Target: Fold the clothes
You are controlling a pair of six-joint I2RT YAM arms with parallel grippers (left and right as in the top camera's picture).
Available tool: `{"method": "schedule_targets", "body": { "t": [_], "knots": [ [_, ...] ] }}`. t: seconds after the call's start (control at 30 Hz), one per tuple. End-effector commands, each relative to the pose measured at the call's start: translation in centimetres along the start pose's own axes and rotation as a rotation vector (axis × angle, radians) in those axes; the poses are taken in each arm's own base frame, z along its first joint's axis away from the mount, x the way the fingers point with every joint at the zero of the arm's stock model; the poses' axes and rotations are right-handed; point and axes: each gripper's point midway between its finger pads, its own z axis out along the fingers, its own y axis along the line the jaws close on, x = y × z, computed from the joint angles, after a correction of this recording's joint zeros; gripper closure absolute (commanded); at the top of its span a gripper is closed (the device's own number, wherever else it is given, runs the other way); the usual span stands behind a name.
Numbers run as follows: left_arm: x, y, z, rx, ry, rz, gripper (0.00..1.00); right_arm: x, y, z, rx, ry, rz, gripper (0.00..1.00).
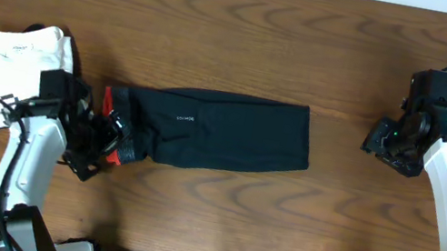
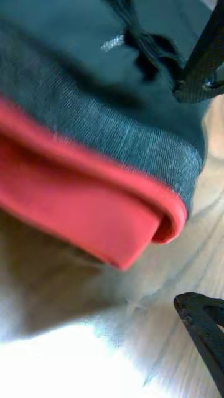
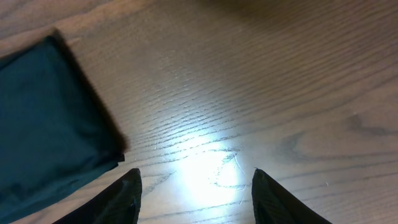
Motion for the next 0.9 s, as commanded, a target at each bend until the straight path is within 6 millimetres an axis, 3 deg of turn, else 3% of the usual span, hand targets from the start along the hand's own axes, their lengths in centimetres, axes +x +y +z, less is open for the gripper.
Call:
{"method": "schedule_targets", "body": {
  "t": [0.0, 0.13, 0.33, 0.87],
  "knots": [
    [0.9, 0.9, 1.6, 0.015, 0.024, -0.274, 0.02, 0.4, 0.3, 0.8, 0.008, 0.017, -0.04, 0.45],
    [1.5, -0.6, 2.6, 0.134, 0.073, -0.29, 0.02, 0.8, 0.2, 1.7, 0.009, 0.02, -0.04, 0.44],
    [1.2, -0.6, 3.0, 0.149, 0.062, -0.341, 0.02, 1.5, -0.1, 3.0, 0.014, 0.033, -0.041, 0.44],
    [-1.4, -1.5, 2.9, 0.198, -0.038, -0.452, 0.02, 1.4, -0.1, 3.1, 0.011, 0.029, -0.04, 0.44]
  ]
}}
